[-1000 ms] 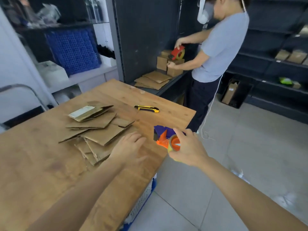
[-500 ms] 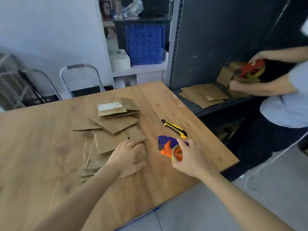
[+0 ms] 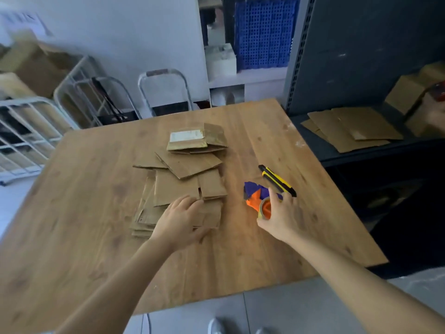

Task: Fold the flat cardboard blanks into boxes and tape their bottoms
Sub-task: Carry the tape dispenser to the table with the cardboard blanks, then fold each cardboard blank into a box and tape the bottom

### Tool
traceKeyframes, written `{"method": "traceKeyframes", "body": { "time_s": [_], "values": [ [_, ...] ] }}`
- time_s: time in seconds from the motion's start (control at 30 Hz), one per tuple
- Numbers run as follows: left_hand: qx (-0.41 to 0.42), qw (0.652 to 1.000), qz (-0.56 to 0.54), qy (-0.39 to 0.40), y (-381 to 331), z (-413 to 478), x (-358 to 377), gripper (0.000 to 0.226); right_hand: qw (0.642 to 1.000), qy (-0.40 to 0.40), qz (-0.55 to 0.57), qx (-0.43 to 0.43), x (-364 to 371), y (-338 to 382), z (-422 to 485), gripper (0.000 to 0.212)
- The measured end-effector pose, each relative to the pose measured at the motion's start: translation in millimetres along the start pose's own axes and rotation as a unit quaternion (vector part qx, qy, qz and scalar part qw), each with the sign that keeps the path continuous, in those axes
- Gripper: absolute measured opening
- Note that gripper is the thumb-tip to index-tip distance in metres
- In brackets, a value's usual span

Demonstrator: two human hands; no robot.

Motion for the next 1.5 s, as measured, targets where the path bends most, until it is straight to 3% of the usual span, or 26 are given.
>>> {"method": "traceKeyframes", "body": {
  "time_s": [0.1,0.2,0.43,0.63,0.8,1.03,1.5],
  "values": [
    [-0.014,1.000,0.006,-0.012,7.5,-3.2,-2.8,0.085,1.000,-0.003,-0.003,0.016,5.7,1.2,6.2,0.094],
    [-0.023,1.000,0.007,-0.010,18.6,-3.3,-4.3,0.075,1.000,0.000,-0.015,0.020,10.2,5.5,14.3,0.097],
    [-0.020,1.000,0.009,0.006,50.2,-0.7,-7.4,0.072,0.994,0.064,-0.071,0.054,19.5,14.2,16.0,0.115],
    [-0.006,1.000,0.005,-0.003,82.4,1.1,-16.0,0.072,0.999,0.026,0.039,-0.019,-15.4,82.0,16.8,0.070],
    [0.003,1.000,0.012,-0.015,114.3,5.1,-26.6,0.069,0.991,0.046,0.095,-0.082,-24.1,145.9,7.6,0.055],
    [-0.008,1.000,0.004,-0.017,154.2,24.0,-35.3,0.072,0.985,0.061,0.100,-0.128,-23.9,195.2,32.9,0.046],
    [-0.078,0.997,-0.013,-0.014,202.2,90.8,-25.8,0.069,0.985,0.083,-0.003,-0.148,12.6,246.6,199.5,0.036]
  ]
}}
Point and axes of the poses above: each hand's wrist, its own z-axis towards the middle knuckle, its own x-axis out of the palm, y = z × x, the point moved 8 cm from there along z, towards the middle knuckle, and after that the axes turned 15 degrees about x, right-handed, at the moved point
